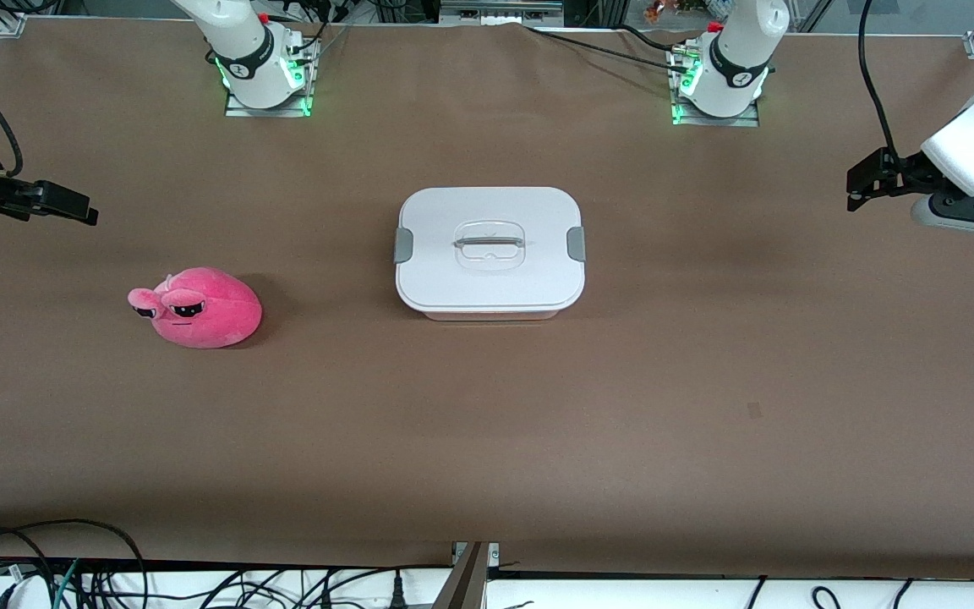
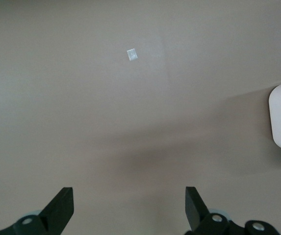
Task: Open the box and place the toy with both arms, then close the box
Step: 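Move the left gripper over the white box lid handle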
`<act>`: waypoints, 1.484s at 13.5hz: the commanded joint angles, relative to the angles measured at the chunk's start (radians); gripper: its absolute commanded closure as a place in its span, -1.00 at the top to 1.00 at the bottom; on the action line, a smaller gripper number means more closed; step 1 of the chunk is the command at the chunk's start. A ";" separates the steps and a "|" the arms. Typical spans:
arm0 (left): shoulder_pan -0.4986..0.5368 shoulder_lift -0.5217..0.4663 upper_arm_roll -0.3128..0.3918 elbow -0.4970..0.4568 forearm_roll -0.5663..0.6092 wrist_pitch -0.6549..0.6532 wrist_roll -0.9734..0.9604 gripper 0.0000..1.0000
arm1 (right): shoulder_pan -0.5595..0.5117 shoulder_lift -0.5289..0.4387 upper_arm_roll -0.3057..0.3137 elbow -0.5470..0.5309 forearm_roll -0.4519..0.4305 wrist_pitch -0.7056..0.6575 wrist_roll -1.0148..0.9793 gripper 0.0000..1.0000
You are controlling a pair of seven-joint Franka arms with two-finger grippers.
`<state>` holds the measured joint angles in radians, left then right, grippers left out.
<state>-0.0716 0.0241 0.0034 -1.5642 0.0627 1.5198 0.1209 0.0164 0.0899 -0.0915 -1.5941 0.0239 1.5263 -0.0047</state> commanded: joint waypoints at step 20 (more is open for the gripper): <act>-0.100 0.141 -0.307 0.055 -0.090 -0.147 0.032 1.00 | -0.003 0.008 0.004 0.022 -0.012 -0.012 0.008 1.00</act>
<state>-0.1526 0.0898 -0.2607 -1.5642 -0.0109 1.3665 0.1251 0.0164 0.0910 -0.0919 -1.5937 0.0237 1.5262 -0.0045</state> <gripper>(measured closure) 0.000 0.000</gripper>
